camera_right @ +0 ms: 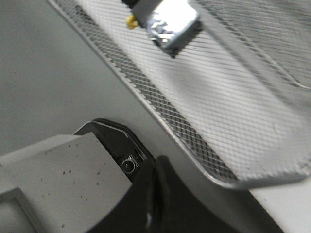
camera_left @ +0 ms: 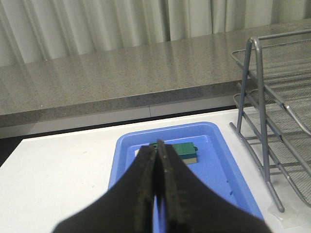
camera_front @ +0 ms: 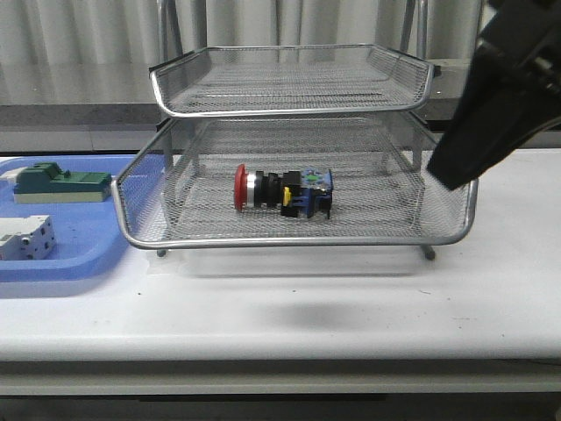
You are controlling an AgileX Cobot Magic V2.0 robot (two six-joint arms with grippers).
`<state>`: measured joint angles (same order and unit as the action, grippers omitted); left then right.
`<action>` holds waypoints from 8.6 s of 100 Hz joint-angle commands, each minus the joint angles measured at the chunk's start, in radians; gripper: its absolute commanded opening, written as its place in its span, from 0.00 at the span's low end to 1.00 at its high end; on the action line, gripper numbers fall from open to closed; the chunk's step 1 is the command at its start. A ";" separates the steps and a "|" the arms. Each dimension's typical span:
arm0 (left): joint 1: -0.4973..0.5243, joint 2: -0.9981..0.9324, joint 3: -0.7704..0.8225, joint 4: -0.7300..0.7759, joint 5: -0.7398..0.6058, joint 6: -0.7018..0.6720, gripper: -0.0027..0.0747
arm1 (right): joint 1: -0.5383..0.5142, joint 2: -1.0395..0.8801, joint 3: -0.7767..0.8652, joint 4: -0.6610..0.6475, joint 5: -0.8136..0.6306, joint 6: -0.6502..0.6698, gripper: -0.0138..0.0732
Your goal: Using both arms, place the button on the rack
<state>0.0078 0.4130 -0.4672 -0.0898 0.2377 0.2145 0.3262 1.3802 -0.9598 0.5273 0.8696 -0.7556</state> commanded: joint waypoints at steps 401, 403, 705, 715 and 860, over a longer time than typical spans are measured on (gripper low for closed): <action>0.003 0.007 -0.027 -0.013 -0.089 -0.011 0.01 | -0.409 -0.879 0.268 -0.438 -0.048 0.583 0.09; 0.003 0.007 -0.027 -0.013 -0.089 -0.011 0.01 | -0.409 -0.879 0.268 -0.438 -0.048 0.583 0.09; 0.003 0.007 -0.027 -0.013 -0.090 -0.011 0.01 | -0.325 -1.412 0.972 -0.543 -0.827 0.818 0.09; 0.003 0.007 -0.027 -0.013 -0.090 -0.011 0.01 | -0.325 -1.412 0.972 -0.543 -0.827 0.818 0.09; 0.003 -0.138 0.163 0.025 -0.152 -0.075 0.01 | -0.325 -1.412 0.972 -0.543 -0.827 0.818 0.09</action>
<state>0.0078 0.3170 -0.3204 -0.0837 0.1779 0.1934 -0.0005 -0.0102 0.0274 0.0000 0.1238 0.0649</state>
